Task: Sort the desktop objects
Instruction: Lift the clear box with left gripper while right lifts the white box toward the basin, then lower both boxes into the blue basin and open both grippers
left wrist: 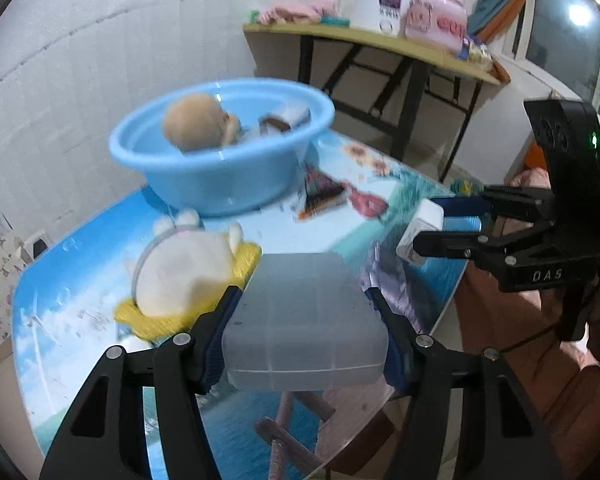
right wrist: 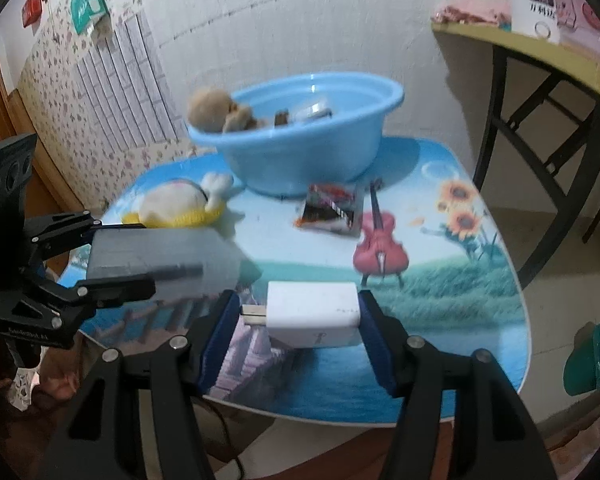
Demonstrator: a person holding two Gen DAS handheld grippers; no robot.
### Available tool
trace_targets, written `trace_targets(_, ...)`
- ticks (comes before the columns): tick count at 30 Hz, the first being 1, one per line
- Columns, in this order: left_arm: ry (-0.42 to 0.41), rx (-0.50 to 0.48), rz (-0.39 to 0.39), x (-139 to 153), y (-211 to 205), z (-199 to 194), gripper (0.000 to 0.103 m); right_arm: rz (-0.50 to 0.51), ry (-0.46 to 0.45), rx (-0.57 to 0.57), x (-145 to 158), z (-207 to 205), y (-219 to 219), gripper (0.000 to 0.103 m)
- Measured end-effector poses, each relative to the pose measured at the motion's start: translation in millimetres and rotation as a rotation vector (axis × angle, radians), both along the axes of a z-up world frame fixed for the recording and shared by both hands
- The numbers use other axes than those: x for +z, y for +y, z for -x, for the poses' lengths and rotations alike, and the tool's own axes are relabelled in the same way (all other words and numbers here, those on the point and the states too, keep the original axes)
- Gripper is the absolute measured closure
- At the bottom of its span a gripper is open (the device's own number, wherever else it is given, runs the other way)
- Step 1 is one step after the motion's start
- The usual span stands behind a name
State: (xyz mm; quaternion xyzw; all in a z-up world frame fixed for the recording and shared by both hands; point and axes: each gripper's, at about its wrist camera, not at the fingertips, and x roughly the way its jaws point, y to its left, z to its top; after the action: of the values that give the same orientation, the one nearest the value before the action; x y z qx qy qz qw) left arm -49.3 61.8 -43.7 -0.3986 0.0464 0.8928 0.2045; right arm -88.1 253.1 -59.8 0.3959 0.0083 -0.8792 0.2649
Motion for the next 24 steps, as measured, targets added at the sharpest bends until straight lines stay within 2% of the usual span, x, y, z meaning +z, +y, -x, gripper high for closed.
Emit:
trace_targets(7,0.033,0.012,-0.023,20,-4,-1,0.042,0.024,0.036,-0.003,14,3,2,0.044)
trace_targets(13,0.128,0.044,-0.022,56,-16,-2,0.042,0.052,0.059,-0.004,26,9,3,0.044)
trace_targets(17,0.159,0.07,-0.008,70,-25,9,0.042,0.062,0.092,0.012,39,19,-6,0.044)
trace_targets(24,0.176,0.13,0.025,74,-43,43,0.042,0.077,0.127,0.042,52,44,-20,0.044)
